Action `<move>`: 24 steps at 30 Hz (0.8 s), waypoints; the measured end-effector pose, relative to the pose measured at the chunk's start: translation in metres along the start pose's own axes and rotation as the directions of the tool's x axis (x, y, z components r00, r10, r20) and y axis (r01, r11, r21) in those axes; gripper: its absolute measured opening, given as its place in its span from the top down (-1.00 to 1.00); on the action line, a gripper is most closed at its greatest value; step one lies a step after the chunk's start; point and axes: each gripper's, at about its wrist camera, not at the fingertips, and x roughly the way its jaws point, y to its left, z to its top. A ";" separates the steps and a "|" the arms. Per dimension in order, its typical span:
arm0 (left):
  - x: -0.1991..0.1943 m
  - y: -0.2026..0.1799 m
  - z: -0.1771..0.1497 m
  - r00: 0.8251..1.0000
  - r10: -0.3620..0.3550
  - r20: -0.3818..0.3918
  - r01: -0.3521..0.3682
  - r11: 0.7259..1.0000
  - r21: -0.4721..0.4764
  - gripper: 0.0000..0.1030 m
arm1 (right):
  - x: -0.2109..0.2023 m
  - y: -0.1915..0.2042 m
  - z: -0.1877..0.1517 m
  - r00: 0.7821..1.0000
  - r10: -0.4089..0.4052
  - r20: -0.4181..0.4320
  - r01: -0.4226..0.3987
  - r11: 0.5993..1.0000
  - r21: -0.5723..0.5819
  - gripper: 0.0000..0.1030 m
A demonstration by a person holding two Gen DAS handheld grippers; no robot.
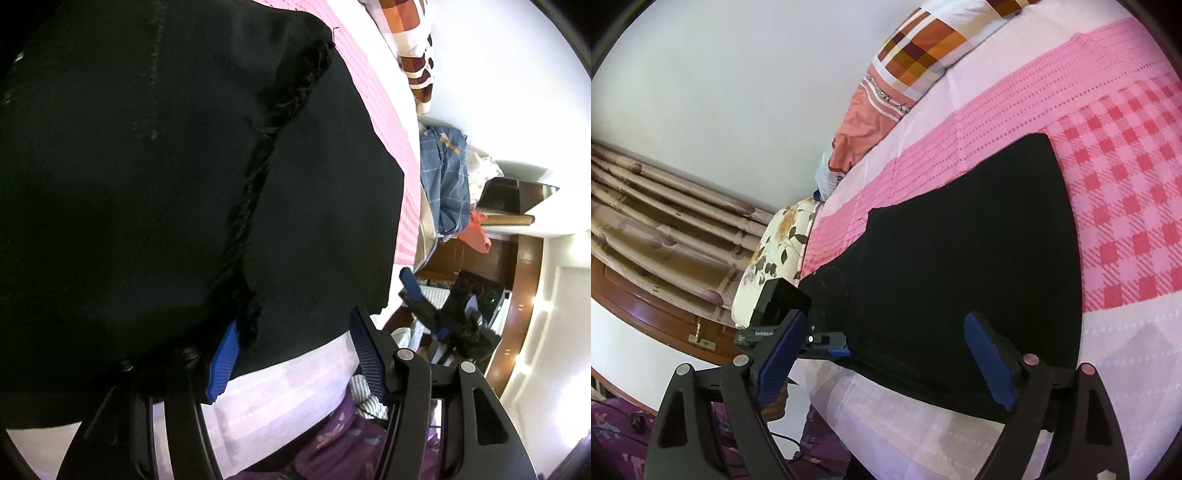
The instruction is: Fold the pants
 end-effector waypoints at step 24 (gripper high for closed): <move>-0.011 0.015 -0.026 0.996 0.010 0.094 -0.004 0.998 -0.063 0.60 | -0.001 -0.001 0.001 1.000 0.004 -0.001 -0.004 1.000 0.023 -0.66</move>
